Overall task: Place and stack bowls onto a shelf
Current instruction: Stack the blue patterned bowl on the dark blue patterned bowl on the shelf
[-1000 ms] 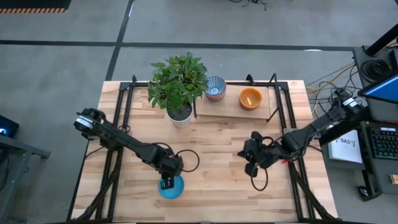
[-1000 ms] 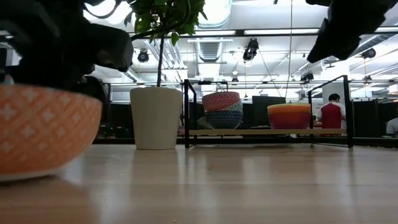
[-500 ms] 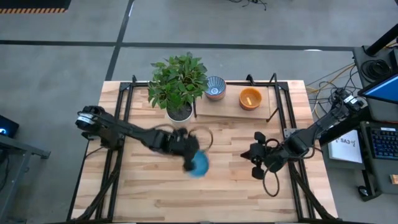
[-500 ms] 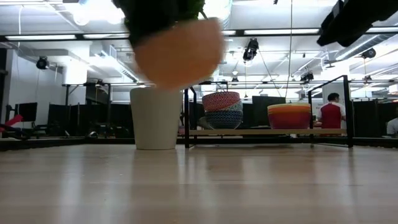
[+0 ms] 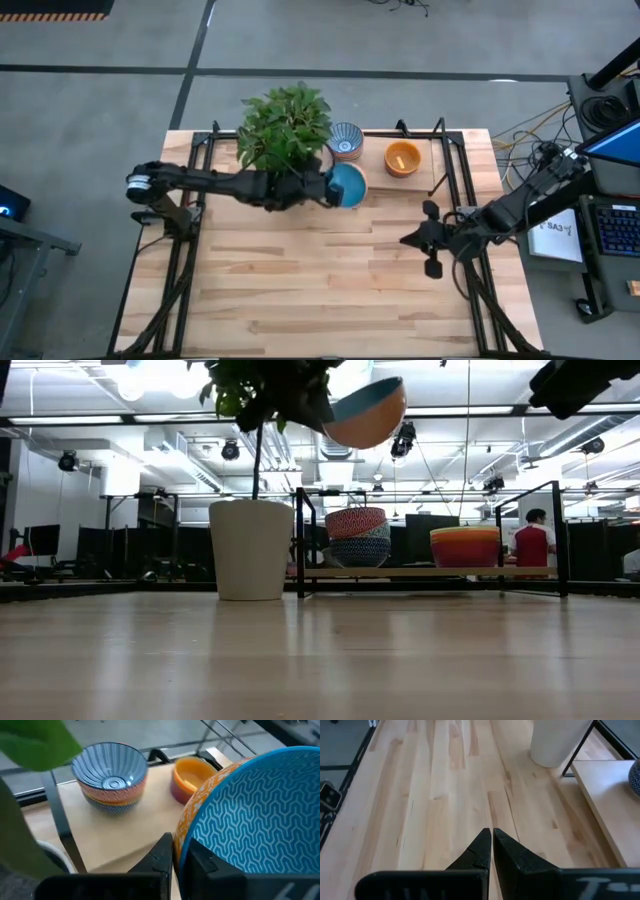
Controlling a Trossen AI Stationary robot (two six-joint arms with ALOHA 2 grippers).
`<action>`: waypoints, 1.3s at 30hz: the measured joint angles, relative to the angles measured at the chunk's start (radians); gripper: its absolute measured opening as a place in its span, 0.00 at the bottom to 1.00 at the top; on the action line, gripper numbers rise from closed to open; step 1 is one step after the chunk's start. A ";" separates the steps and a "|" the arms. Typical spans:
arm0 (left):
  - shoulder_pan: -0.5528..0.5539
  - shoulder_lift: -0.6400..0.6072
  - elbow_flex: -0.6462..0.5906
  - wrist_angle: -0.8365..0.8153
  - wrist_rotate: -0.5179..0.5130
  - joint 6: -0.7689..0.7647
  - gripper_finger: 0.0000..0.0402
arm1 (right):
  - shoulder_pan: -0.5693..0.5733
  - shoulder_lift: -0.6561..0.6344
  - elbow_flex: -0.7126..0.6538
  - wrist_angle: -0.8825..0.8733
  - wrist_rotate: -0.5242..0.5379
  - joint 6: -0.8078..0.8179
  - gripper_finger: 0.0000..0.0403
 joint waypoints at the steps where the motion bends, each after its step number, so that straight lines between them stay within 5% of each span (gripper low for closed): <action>1: 0.013 0.000 -0.004 0.011 0.000 -0.009 0.02 | 0.004 -0.012 -0.008 0.000 -0.001 -0.009 0.02; 19: 0.118 0.120 0.003 0.129 -0.080 -0.030 0.02 | 0.004 -0.157 -0.040 0.001 -0.002 -0.133 0.02; 31: 0.117 0.122 0.003 0.217 -0.343 0.049 0.02 | 0.004 -0.155 -0.046 0.001 -0.003 -0.134 0.02; 39: 0.065 0.119 0.003 0.228 -0.346 0.126 0.02 | 0.004 -0.147 -0.047 0.071 0.208 -0.132 0.02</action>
